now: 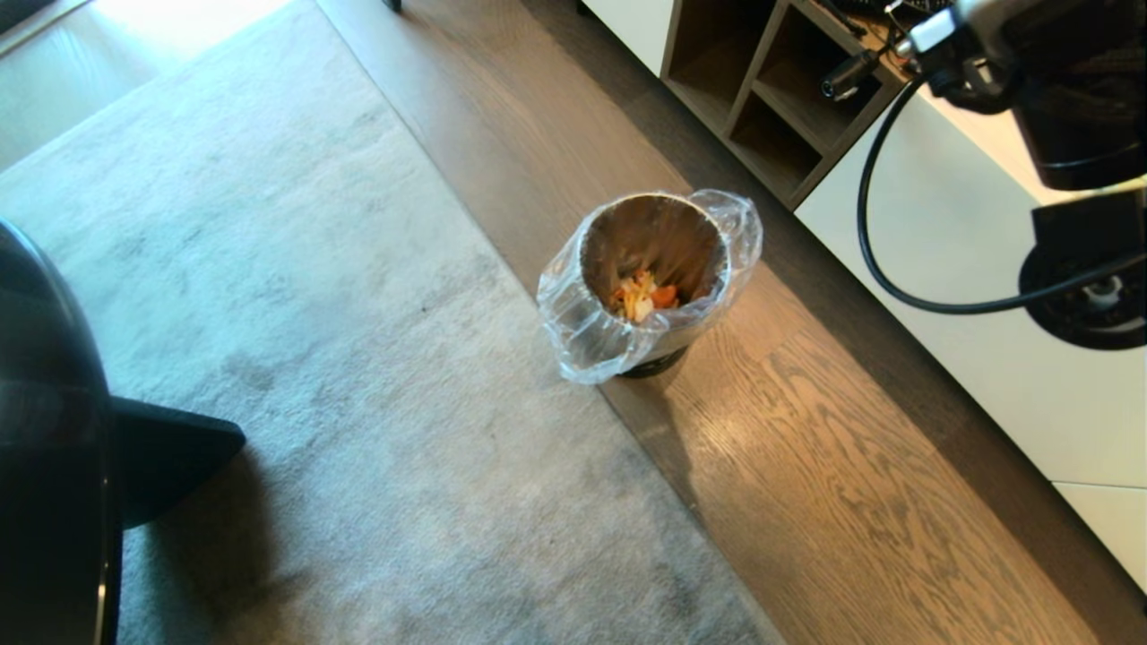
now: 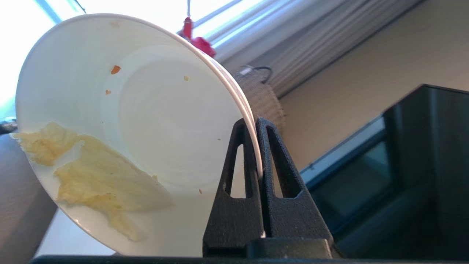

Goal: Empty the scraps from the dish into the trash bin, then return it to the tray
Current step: Pour the leftover food from the bowl into the trash can

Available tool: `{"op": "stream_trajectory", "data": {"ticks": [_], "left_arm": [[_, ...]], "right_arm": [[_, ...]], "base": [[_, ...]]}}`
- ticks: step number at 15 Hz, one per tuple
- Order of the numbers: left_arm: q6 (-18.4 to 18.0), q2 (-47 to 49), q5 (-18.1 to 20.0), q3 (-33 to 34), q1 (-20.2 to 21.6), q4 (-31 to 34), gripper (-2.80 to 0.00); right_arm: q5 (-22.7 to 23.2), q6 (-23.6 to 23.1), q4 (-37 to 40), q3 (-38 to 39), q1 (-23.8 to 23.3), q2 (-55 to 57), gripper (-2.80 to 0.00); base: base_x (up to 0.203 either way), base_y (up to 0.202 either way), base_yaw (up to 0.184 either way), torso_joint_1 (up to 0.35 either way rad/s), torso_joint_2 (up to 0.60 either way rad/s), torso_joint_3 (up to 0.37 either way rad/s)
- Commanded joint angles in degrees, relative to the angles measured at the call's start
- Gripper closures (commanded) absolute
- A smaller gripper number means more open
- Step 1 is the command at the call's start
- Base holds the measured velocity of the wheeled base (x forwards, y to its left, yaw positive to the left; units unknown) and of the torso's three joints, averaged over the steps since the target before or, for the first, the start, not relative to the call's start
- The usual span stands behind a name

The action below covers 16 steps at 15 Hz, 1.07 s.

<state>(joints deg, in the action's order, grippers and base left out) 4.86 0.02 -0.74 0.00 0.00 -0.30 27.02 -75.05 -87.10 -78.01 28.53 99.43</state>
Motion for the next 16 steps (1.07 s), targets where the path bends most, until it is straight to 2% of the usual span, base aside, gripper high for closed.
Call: {"op": "stream_trajectory", "data": {"ticks": [1,3,5,16], "left_arm": [[0.07,-0.02,-0.05,0.0,0.0,-0.05,0.0],[0.07,-0.02,-0.05,0.0,0.0,-0.05,0.0],[0.07,-0.02,-0.05,0.0,0.0,-0.05,0.0],[0.07,-0.02,-0.05,0.0,0.0,-0.05,0.0]], "right_arm": [[-0.22,-0.37,0.53,-2.07,0.16,-1.16,0.0],[-2.35,-0.44,2.92,-4.15,0.18,-2.31,0.0],[-2.64,-0.47,0.86,-0.79,0.23,-1.74,0.0],[-3.08,-0.2,2.85,-3.89,1.11,-1.86,0.0]], "base": [[0.0,0.0,0.0,0.0,0.0,0.0],[0.0,0.0,0.0,0.0,0.0,0.0],[0.0,0.0,0.0,0.0,0.0,0.0],[0.0,0.0,0.0,0.0,0.0,0.0]]}}
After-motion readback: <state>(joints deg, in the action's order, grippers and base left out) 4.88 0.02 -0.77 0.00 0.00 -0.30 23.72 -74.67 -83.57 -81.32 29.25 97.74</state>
